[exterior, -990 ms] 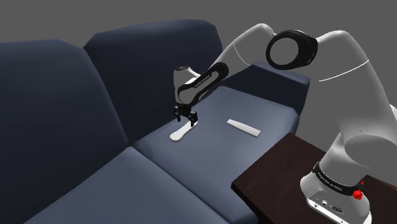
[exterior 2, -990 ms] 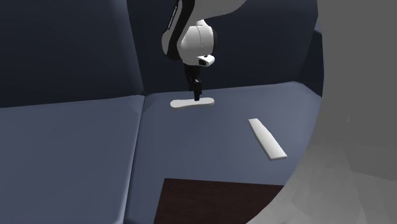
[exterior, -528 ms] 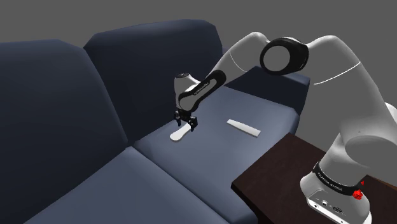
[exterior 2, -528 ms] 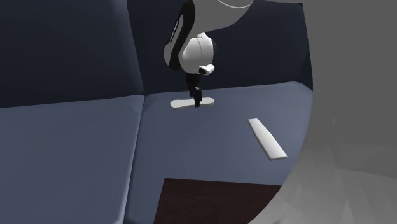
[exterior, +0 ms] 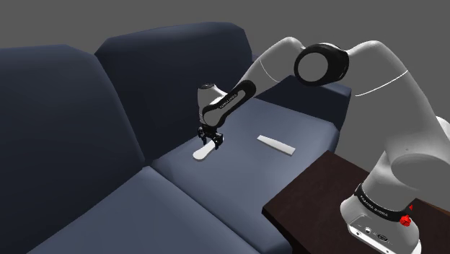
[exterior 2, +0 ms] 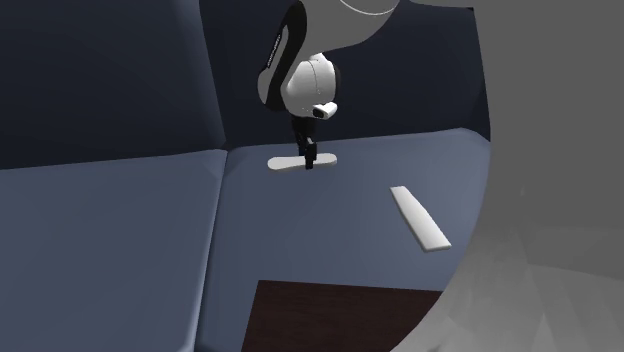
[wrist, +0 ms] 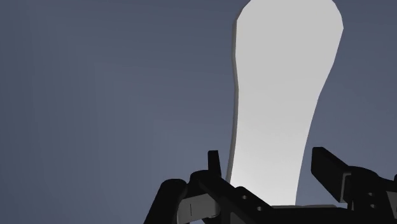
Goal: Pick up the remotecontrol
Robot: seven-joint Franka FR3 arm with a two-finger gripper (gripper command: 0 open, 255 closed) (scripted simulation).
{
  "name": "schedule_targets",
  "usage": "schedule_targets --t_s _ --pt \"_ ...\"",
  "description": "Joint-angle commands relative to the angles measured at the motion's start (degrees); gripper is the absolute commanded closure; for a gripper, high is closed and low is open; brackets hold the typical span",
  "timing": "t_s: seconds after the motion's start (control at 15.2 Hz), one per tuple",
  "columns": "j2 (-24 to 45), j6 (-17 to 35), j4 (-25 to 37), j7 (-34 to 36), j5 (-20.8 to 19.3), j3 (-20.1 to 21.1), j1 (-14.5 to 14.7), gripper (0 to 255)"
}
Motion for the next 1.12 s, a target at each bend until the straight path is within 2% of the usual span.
schedule_targets --t_s 0.0,1.06 --pt "0.02 0.00 -0.01 -0.01 -0.01 -0.01 0.00 255" --pt "-7.54 -6.20 -1.37 -0.80 1.44 1.40 -0.95 255"
